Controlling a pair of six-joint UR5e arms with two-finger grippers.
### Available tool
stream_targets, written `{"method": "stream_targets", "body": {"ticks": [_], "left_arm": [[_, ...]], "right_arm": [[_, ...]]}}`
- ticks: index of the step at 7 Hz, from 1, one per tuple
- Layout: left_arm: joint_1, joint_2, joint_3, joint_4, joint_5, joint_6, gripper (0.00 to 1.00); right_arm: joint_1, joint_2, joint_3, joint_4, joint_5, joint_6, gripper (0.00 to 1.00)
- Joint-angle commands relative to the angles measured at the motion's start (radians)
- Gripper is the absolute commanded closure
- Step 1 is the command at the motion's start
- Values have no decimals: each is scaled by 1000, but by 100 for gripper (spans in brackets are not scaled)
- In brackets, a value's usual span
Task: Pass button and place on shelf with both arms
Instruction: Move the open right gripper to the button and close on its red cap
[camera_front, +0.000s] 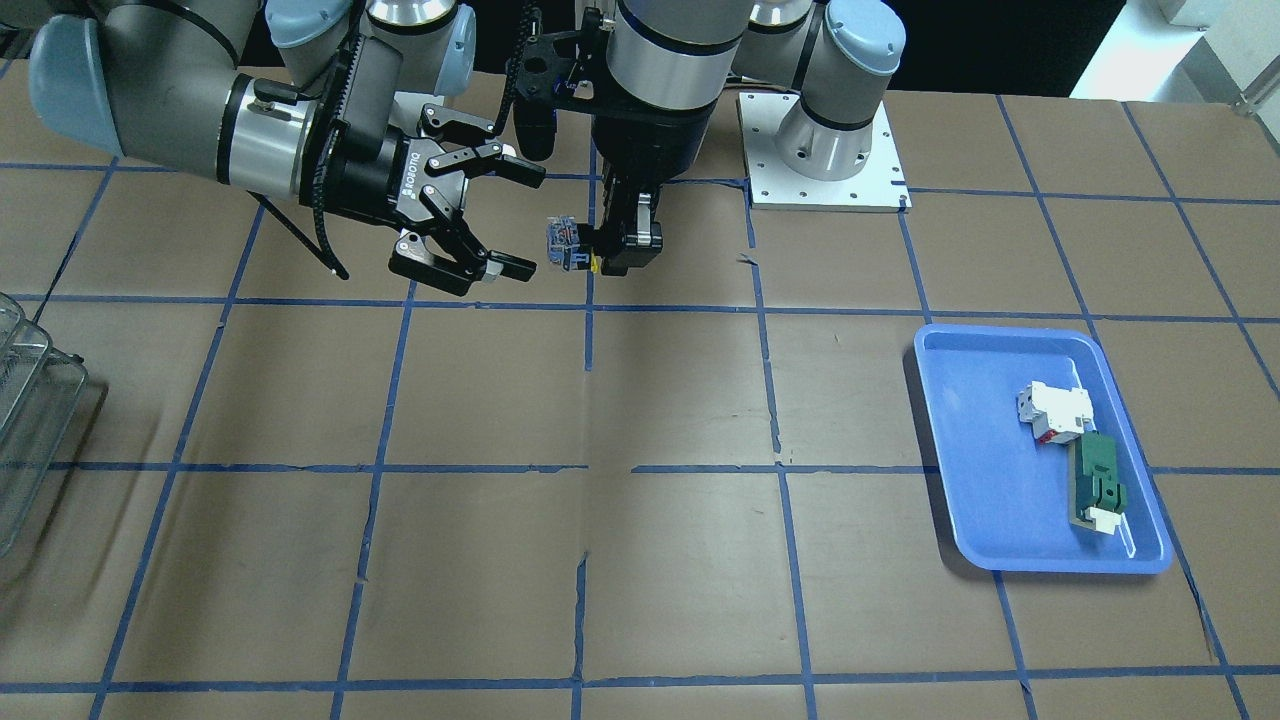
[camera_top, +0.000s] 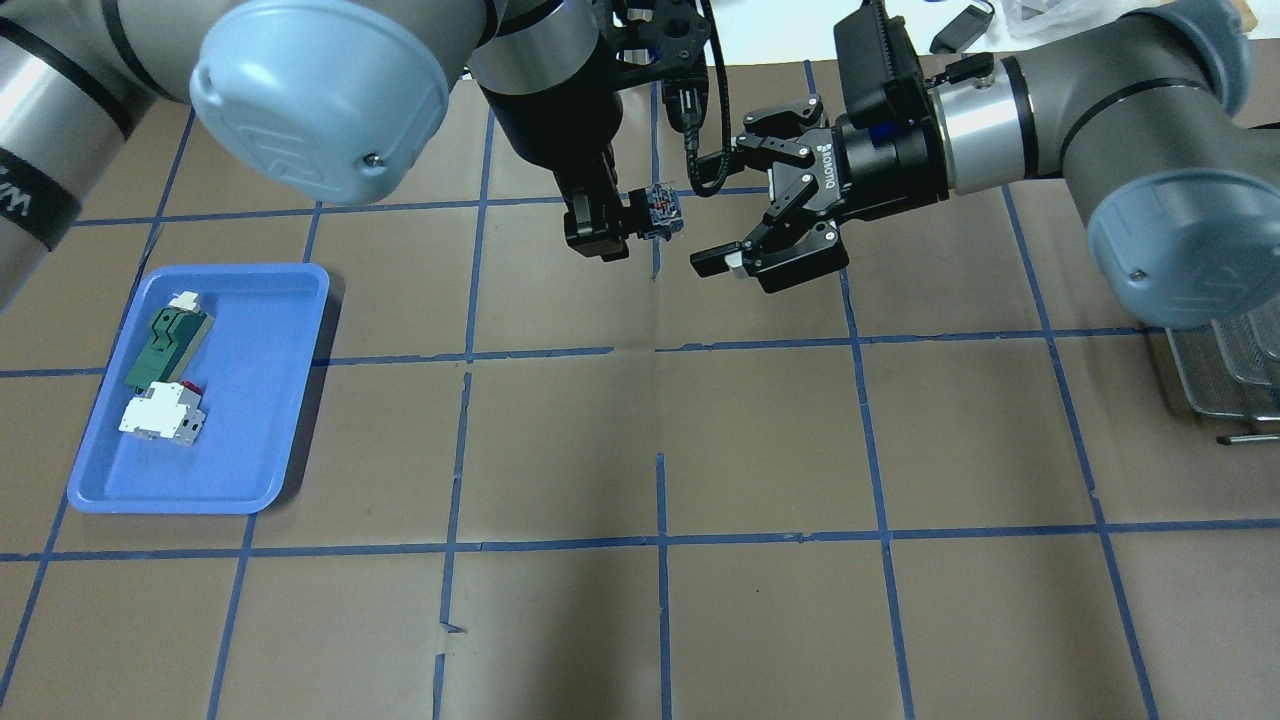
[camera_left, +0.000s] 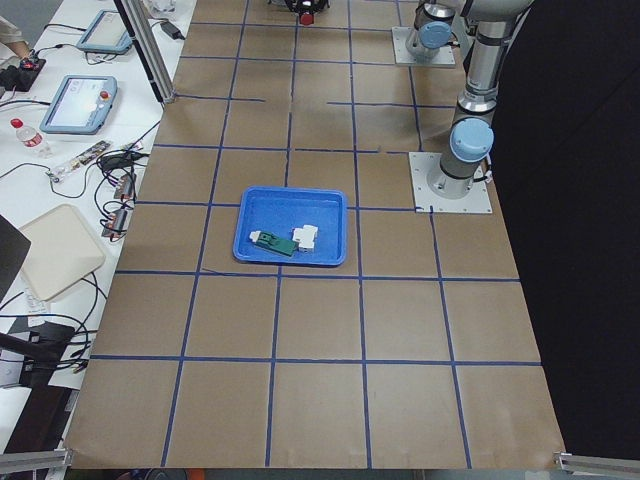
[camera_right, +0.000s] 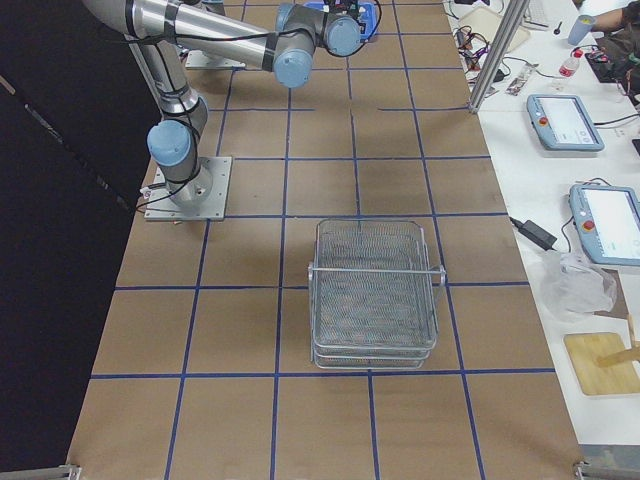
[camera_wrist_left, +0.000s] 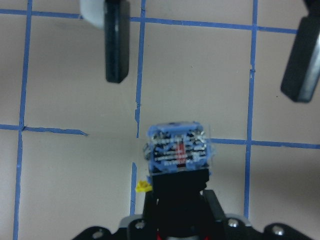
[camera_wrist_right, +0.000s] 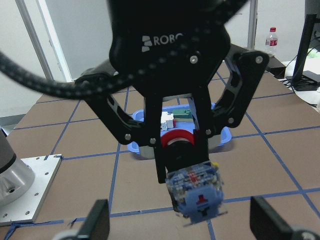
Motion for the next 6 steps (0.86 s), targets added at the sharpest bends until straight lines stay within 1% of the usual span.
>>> {"method": "stream_targets", "body": {"ticks": [1,4,5,6], "left_arm": [[1,-3,0,0,-1,0,100],[1,2,0,0,-3,2,100],[-1,3,0,0,-3,2,100],[-1,5,0,0,-3,0,100]], "right_arm": [[32,18,-1,-1,3,7,1],[37,19,-10,-16,9,11,2],[37,19,-12,-26,43,11,2],[37,19,-12,-28,45,10,4]]}}
